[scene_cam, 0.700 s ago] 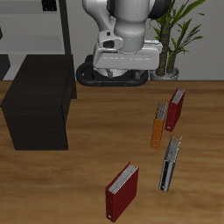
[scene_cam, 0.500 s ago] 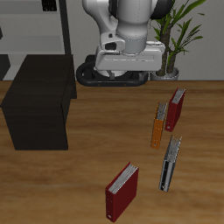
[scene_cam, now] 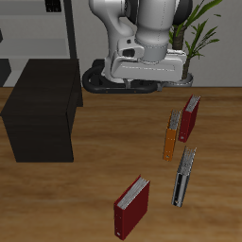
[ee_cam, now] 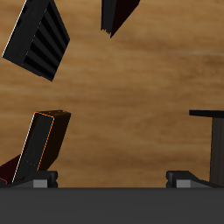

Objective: Place the orange book upright on top of the shelf

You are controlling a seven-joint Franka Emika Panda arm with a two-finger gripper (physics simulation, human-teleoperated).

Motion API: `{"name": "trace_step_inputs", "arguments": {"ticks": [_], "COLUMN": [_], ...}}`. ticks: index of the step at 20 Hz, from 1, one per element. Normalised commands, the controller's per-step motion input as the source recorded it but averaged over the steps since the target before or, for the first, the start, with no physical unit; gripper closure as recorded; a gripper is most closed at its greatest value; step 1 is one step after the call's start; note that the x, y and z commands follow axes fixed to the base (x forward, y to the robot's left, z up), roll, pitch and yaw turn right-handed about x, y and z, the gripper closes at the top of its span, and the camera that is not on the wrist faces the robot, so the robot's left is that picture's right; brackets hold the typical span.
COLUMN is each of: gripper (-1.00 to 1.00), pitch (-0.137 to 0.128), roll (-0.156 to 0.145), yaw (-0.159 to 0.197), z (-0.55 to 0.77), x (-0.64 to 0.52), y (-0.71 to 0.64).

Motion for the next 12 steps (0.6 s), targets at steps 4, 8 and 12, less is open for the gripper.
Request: {"name": "trace_step_inputs", "arguments": {"ticks": [4,8,12], "gripper": [-1.00,-1.00,-1.00], "pitch": [-0.024,-0.041,-0.041], "roll": [-0.004,-0.008,0.000], "yaw": [-0.033,-0.004,-0.010], "z": [-0.25,-0.10,-0.15], "x": [-0.06,-0.03,-0.05], "y": [0.54,0.36,0.44]}}
